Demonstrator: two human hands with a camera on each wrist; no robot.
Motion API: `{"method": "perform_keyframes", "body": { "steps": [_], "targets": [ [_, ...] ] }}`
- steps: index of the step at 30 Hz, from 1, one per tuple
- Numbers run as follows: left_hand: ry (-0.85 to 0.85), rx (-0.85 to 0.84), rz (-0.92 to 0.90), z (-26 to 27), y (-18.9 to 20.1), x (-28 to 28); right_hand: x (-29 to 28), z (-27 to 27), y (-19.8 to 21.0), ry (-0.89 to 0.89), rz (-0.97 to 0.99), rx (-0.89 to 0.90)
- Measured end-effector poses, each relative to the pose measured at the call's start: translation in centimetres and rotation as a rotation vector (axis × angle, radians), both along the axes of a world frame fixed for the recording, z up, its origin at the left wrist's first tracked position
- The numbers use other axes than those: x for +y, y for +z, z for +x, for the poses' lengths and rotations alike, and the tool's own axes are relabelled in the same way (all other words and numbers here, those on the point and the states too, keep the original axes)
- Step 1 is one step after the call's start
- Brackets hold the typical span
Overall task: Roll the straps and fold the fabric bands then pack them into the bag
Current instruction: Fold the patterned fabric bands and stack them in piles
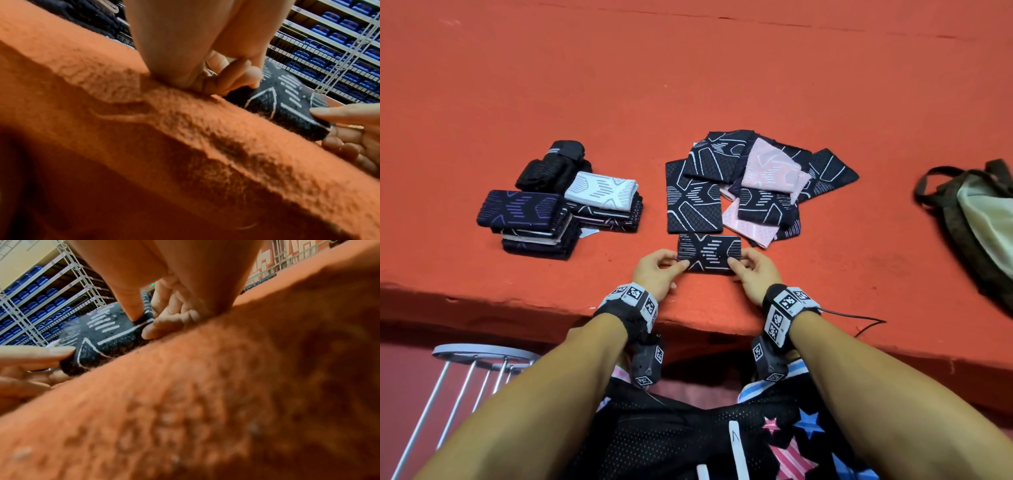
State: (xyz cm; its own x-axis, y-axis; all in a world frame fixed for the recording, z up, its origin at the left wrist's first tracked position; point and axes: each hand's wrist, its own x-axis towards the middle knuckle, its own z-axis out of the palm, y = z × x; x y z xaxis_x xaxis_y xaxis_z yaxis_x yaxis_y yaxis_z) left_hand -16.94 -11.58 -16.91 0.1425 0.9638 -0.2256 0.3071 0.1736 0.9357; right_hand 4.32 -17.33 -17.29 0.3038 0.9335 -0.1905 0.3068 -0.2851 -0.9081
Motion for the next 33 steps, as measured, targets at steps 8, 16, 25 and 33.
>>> {"method": "perform_keyframes", "body": {
  "steps": [8, 16, 25, 33],
  "targets": [
    [0.023, 0.046, 0.011, 0.6, -0.2, 0.2, 0.7, 0.0, -0.1, -0.040, -0.097, -0.137],
    [0.051, 0.102, 0.035, 1.0, -0.1, 0.2, 1.1, -1.0, 0.2, -0.105, -0.136, -0.322],
    [0.095, 0.312, -0.009, 2.2, 1.1, 0.0, 1.2, -1.8, 1.9, -0.162, -0.217, -0.480],
    [0.232, 0.156, 0.030, -0.4, 3.2, -0.9, 2.3, -4.8, 2.4, 0.008, -0.107, -0.203]
  ]
}}
